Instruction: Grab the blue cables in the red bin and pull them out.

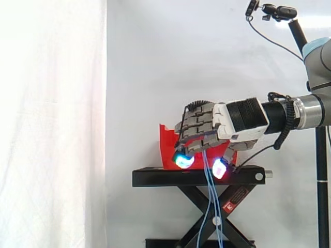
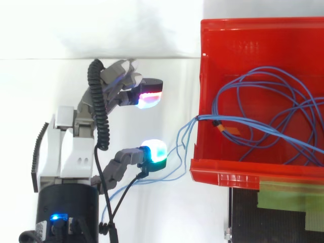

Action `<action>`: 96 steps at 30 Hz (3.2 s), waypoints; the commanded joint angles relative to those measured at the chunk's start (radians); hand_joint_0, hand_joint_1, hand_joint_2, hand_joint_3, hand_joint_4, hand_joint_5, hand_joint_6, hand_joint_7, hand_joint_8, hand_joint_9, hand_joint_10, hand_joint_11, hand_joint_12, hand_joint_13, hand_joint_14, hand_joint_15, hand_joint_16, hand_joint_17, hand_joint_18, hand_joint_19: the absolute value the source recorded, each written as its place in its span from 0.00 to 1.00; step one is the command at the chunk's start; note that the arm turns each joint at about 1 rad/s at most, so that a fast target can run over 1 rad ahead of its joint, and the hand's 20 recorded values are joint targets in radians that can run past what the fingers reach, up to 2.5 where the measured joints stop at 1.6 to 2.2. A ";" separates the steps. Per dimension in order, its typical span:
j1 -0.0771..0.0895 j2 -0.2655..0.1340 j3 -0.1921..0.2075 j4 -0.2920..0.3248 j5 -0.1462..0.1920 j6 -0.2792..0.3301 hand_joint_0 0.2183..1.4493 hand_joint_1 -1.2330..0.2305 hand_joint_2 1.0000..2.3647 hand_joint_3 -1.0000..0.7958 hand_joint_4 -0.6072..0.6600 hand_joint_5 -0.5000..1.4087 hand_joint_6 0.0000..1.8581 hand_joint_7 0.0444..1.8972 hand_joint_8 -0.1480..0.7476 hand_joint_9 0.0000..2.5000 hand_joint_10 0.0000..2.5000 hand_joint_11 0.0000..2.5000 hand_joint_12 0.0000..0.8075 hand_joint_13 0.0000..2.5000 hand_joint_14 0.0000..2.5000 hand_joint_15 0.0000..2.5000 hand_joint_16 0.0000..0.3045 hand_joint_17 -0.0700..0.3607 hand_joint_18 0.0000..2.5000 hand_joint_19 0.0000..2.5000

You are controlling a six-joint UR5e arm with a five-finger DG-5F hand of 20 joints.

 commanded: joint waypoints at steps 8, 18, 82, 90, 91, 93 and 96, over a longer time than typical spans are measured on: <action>-0.015 -0.016 -0.001 0.022 -0.050 -0.027 0.46 0.18 0.00 0.00 0.62 0.58 0.01 0.32 0.45 0.26 0.01 0.24 0.45 0.19 0.01 0.13 0.16 0.42 0.17 0.17; -0.027 -0.016 0.001 0.006 -0.067 -0.039 0.47 0.17 0.00 0.00 0.59 0.56 0.01 0.30 0.45 0.26 0.01 0.24 0.44 0.19 0.01 0.13 0.16 0.42 0.17 0.17; -0.062 -0.063 0.143 -0.204 -0.113 0.370 0.46 0.17 0.00 0.00 0.58 0.55 0.00 0.31 0.44 0.25 0.01 0.25 0.44 0.19 0.01 0.13 0.16 0.42 0.17 0.17; -0.064 -0.198 0.341 -0.333 -0.200 0.324 0.46 0.17 0.00 0.00 0.58 0.55 0.00 0.31 0.44 0.25 0.01 0.25 0.44 0.19 0.01 0.13 0.16 0.42 0.17 0.17; -0.065 -0.197 0.341 -0.342 -0.199 0.311 0.46 0.17 0.00 0.00 0.58 0.55 0.00 0.31 0.44 0.25 0.01 0.24 0.44 0.19 0.01 0.13 0.16 0.42 0.17 0.17; -0.068 -0.191 0.344 -0.391 -0.199 0.272 0.47 0.17 0.00 0.00 0.58 0.55 0.00 0.31 0.44 0.25 0.01 0.25 0.44 0.19 0.00 0.13 0.16 0.42 0.17 0.17; -0.071 -0.191 0.344 -0.434 -0.195 0.258 0.47 0.17 0.00 0.00 0.58 0.55 0.00 0.31 0.44 0.25 0.01 0.25 0.44 0.19 0.00 0.13 0.16 0.42 0.17 0.17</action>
